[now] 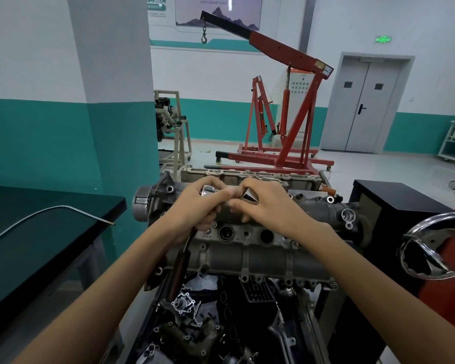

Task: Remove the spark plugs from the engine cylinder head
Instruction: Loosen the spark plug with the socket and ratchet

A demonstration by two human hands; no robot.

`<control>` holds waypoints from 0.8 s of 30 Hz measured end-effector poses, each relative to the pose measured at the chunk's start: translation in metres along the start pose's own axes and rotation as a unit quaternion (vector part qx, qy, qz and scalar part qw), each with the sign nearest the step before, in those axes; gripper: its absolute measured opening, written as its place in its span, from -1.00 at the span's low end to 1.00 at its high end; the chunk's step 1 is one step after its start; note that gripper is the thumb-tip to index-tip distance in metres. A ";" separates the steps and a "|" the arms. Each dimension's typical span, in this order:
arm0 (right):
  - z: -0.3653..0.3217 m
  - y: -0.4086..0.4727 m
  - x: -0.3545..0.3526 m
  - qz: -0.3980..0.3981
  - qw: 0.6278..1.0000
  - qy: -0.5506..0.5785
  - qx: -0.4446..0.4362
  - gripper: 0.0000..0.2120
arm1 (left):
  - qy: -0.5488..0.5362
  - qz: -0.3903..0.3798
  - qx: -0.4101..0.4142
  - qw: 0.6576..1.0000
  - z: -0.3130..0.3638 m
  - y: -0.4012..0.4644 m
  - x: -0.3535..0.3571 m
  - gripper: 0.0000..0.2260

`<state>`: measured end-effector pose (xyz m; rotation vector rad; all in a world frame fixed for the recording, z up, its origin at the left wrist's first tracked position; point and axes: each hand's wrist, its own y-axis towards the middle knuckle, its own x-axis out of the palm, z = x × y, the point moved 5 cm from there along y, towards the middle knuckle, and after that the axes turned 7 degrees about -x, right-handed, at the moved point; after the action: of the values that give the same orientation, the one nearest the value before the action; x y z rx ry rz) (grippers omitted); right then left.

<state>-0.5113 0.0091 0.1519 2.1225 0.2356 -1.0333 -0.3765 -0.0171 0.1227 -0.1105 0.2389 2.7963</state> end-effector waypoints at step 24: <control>0.044 -0.013 -0.014 0.513 0.457 0.695 0.212 -0.89 | -0.077 0.145 0.160 0.973 -0.003 -0.026 -0.025 -0.75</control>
<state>-0.5532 -0.0105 0.1378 2.2731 -0.6026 1.6323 -0.3441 -0.0018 0.1185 0.2344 0.7133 2.9853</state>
